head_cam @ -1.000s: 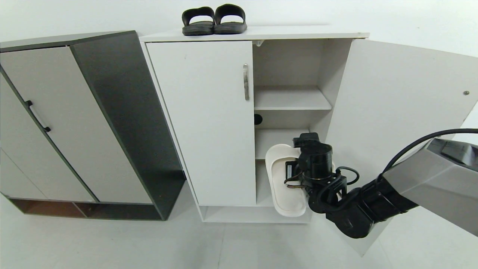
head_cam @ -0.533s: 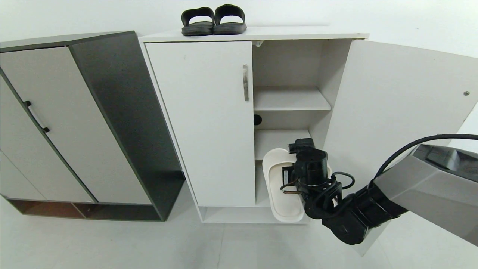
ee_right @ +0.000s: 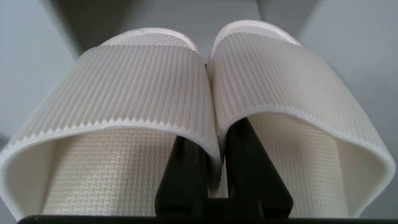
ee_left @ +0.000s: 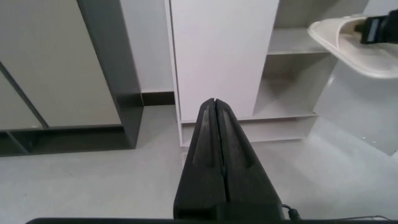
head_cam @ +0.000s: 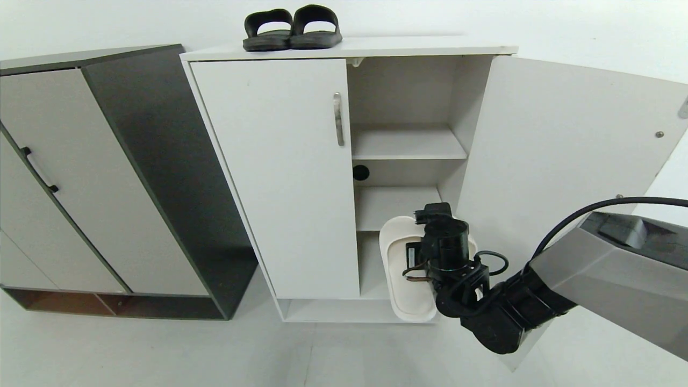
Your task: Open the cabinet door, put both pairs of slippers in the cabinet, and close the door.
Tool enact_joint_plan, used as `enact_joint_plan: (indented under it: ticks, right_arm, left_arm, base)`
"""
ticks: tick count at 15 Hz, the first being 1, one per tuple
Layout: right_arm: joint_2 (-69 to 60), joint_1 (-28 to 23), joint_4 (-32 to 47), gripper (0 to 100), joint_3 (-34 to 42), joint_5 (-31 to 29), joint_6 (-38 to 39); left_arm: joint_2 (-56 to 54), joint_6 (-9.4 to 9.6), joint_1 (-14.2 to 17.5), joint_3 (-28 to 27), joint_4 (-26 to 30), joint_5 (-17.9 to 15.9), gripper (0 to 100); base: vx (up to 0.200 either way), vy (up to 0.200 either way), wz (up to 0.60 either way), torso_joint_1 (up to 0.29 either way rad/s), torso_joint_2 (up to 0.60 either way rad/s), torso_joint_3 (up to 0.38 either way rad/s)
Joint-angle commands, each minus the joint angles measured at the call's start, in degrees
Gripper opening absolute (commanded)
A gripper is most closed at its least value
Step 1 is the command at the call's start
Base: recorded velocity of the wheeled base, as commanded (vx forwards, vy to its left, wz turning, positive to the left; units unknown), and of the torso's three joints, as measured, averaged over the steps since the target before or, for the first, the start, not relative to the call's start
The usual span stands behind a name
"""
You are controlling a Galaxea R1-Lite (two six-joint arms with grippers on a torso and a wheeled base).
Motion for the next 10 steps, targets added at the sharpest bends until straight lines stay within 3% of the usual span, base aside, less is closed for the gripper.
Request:
enact_joint_plan:
  ticks: [1, 10]
  right_arm:
    - [0.78, 0.19, -0.15, 0, -0.34, 0.06, 0.01]
    - [3.06, 0.54, -0.06, 0, -2.8, 0.15, 0.01]
  left_arm:
    - [0.07, 0.02, 0.0, 0.0, 0.0, 0.01, 0]
    - [0.07, 0.02, 0.0, 0.0, 0.0, -0.08, 0]
  base:
    - [0.0, 0.0, 0.0, 0.0, 0.0, 0.0]
    - [0.0, 0.0, 0.0, 0.003, 0.0, -0.164]
